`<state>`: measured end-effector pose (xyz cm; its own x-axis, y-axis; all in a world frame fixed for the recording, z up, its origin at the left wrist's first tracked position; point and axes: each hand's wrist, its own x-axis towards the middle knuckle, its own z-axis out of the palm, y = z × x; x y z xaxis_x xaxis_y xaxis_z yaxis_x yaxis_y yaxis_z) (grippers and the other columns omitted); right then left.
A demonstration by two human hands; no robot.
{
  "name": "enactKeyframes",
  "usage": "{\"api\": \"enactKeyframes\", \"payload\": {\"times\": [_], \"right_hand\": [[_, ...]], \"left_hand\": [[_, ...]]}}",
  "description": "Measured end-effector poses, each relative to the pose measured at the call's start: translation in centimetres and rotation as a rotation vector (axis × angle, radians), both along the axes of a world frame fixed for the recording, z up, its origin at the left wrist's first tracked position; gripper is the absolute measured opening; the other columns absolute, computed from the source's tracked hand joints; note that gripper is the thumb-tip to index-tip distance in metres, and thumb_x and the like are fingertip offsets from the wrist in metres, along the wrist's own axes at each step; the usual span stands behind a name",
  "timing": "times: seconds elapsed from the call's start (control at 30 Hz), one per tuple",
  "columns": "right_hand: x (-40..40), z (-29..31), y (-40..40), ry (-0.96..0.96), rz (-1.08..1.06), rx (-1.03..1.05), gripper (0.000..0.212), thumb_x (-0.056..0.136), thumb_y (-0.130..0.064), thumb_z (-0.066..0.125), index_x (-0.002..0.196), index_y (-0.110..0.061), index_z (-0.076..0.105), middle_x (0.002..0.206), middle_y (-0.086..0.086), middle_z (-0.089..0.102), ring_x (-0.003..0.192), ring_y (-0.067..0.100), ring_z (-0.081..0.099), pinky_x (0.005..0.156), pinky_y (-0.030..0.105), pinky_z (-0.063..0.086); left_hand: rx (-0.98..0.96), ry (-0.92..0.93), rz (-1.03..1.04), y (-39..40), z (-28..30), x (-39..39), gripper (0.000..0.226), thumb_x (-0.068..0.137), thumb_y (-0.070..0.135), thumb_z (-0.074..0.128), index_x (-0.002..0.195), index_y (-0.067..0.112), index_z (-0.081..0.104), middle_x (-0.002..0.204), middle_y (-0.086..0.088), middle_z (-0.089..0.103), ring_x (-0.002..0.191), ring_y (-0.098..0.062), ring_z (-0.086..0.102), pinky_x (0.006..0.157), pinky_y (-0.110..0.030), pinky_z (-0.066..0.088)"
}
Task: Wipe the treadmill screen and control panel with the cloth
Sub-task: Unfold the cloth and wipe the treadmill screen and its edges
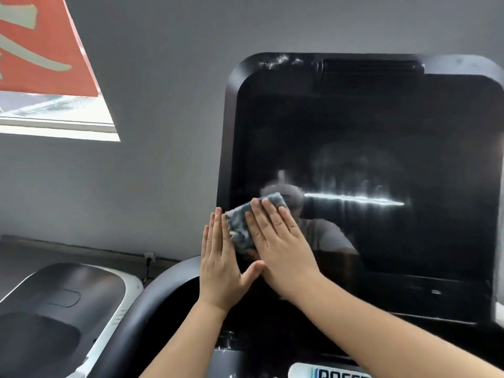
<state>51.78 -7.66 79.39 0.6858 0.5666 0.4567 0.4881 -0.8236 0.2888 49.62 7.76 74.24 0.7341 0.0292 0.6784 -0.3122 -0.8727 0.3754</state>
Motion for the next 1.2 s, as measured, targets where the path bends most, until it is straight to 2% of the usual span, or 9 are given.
{"api": "enactKeyframes", "payload": {"times": [0.13,0.3,0.43,0.63,0.73,0.9,1.03,1.1,1.2], "right_hand": [[-5.0,-5.3,-4.4,0.022,0.061,-0.091,0.072,0.089,-0.037,0.041,0.155,-0.012,0.026,0.164,0.01,0.016,0.153,0.026,0.011,0.124,0.043,0.006],[-6.2,-6.3,-13.2,-0.015,0.012,-0.206,0.07,0.088,-0.021,0.042,0.155,-0.012,0.026,0.165,0.008,0.016,0.152,0.027,0.014,0.121,0.047,0.016],[-6.4,-6.8,-14.1,-0.024,-0.018,-0.168,0.068,0.088,-0.016,0.04,0.153,-0.006,0.026,0.164,0.014,0.016,0.151,0.034,0.014,0.121,0.05,0.015],[-5.6,-7.1,-4.1,-0.018,0.084,-0.012,0.069,0.093,-0.041,0.052,0.151,-0.007,0.037,0.161,0.009,0.027,0.152,0.03,0.015,0.123,0.045,0.013],[-5.1,-6.9,-0.4,-0.017,0.069,-0.014,0.073,0.092,-0.044,0.054,0.151,-0.006,0.032,0.162,0.008,0.021,0.152,0.032,0.006,0.124,0.044,0.008],[-5.1,-6.0,-5.7,0.002,0.059,0.004,0.075,0.093,-0.043,0.058,0.155,-0.015,0.028,0.164,0.003,0.02,0.153,0.022,0.013,0.124,0.04,0.011],[-6.1,-6.2,-14.8,-0.029,-0.104,-0.091,0.084,0.09,-0.051,0.062,0.155,-0.012,0.027,0.165,0.007,0.016,0.152,0.024,0.016,0.124,0.043,0.012],[-6.4,-6.1,-19.2,-0.037,-0.177,-0.133,0.083,0.09,-0.052,0.054,0.154,-0.009,0.026,0.165,0.009,0.014,0.153,0.027,0.013,0.123,0.045,0.012],[-6.8,-6.5,-21.0,0.008,-0.258,-0.093,0.073,0.102,-0.056,0.028,0.153,-0.003,0.026,0.163,0.015,0.018,0.152,0.032,0.013,0.123,0.048,0.013]], "left_hand": [[0.013,-0.02,-0.011,-0.2,0.2,-0.1,0.107,0.093,0.078,0.028,0.155,-0.007,0.012,0.165,-0.023,0.011,0.155,-0.032,0.009,0.125,-0.047,0.011],[0.032,0.003,0.001,-0.2,0.3,-0.2,0.105,0.095,0.077,0.024,0.156,-0.006,0.007,0.166,-0.021,0.006,0.155,-0.033,0.007,0.125,-0.05,0.011],[0.045,0.013,0.022,-0.1,0.3,-0.2,0.104,0.095,0.077,0.026,0.157,-0.004,0.006,0.166,-0.021,0.007,0.155,-0.034,0.008,0.123,-0.054,0.016],[0.06,0.019,0.03,-0.3,0.2,0.0,0.104,0.095,0.076,0.028,0.156,-0.006,0.01,0.166,-0.023,0.009,0.155,-0.033,0.008,0.124,-0.053,0.014],[0.049,0.007,0.01,-0.1,0.0,0.2,0.099,0.097,0.073,0.025,0.157,-0.005,0.009,0.167,-0.019,0.007,0.155,-0.032,0.006,0.124,-0.051,0.011],[0.058,-0.017,0.019,-0.5,0.1,0.0,0.1,0.097,0.074,0.024,0.157,-0.003,0.005,0.166,-0.02,0.006,0.156,-0.027,0.002,0.125,-0.048,0.009],[0.061,0.004,0.028,-0.5,0.2,-0.1,0.101,0.096,0.075,0.022,0.157,-0.004,0.004,0.167,-0.02,0.004,0.156,-0.029,0.001,0.126,-0.045,0.006],[0.066,0.006,0.04,-0.3,0.2,-0.2,0.098,0.098,0.072,0.025,0.157,-0.004,0.005,0.167,-0.021,0.004,0.155,-0.03,0.002,0.125,-0.045,0.007],[0.08,0.019,0.057,-0.1,0.2,-0.1,0.097,0.099,0.069,0.028,0.157,-0.005,0.007,0.167,-0.021,0.005,0.155,-0.032,0.003,0.126,-0.045,0.007]]}}
